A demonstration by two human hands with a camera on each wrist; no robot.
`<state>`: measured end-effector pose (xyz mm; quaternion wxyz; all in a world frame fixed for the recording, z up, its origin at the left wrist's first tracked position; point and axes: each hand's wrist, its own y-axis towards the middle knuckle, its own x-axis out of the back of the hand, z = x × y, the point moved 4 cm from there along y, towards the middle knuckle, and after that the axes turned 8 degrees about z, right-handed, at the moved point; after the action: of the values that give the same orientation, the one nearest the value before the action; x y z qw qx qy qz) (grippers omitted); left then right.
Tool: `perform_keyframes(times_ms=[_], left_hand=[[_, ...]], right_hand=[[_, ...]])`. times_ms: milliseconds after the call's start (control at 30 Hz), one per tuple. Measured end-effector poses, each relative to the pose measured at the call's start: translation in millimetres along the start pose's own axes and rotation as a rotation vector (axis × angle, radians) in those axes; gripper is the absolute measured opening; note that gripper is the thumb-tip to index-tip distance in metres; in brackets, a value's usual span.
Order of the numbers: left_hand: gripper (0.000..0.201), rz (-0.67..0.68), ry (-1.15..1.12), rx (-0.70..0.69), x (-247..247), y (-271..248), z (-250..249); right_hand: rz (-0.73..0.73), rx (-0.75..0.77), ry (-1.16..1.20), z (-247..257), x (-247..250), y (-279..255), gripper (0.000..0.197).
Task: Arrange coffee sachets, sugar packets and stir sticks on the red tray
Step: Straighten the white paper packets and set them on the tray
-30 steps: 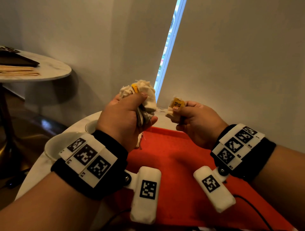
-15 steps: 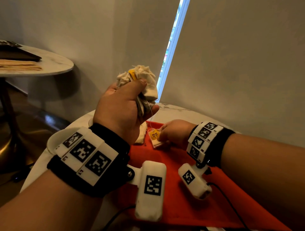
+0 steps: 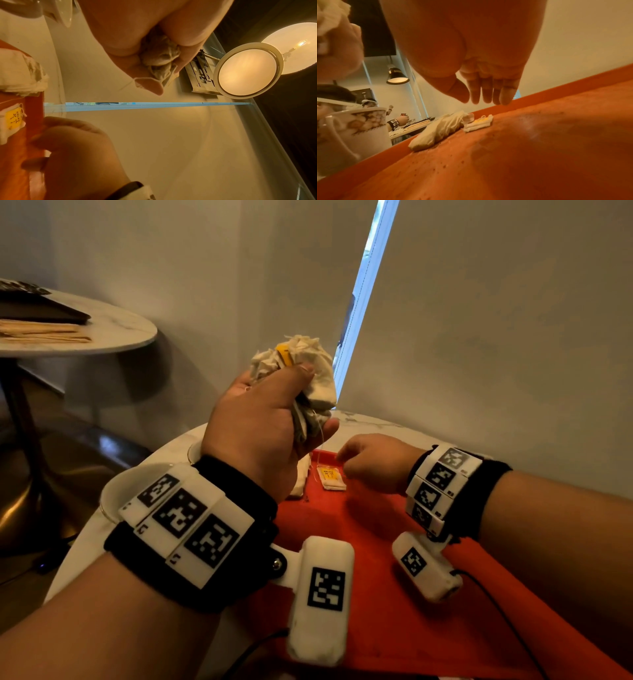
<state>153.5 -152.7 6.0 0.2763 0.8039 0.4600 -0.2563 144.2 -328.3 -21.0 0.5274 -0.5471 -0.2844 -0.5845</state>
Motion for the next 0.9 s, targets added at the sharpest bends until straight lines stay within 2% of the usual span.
perform_keyframes(times_ms=[133,200,533,667,800,900], left_hand=[[0.013,-0.01,0.006,0.007,-0.2,-0.1,1.4],[0.012,-0.014,0.007,0.0,0.3,-0.2,1.0],[0.02,-0.012,-0.002,-0.003,3.1,2.4,2.9],[0.026,-0.011,0.008,0.003,4.1,3.5,3.4],[0.016,-0.006,0.006,0.019,2.6,1.2,4.1],[0.015,0.006,0.021,0.023,2.4,0.8,5.0]], right_hand=[[0.255,0.026,-0.19,1.7,-14.7,-9.1,0.039],[0.311,0.03,-0.206,2.9,-20.9,-10.9,0.045],[0.391,0.037,-0.433,14.1,-35.0,9.9,0.057],[0.349,0.068,-0.33,12.8,-38.7,18.9,0.049],[0.361,0.075,-0.315,12.4,-39.6,20.8,0.047],[0.342,0.069,-0.29,9.0,-33.1,18.5,0.029]])
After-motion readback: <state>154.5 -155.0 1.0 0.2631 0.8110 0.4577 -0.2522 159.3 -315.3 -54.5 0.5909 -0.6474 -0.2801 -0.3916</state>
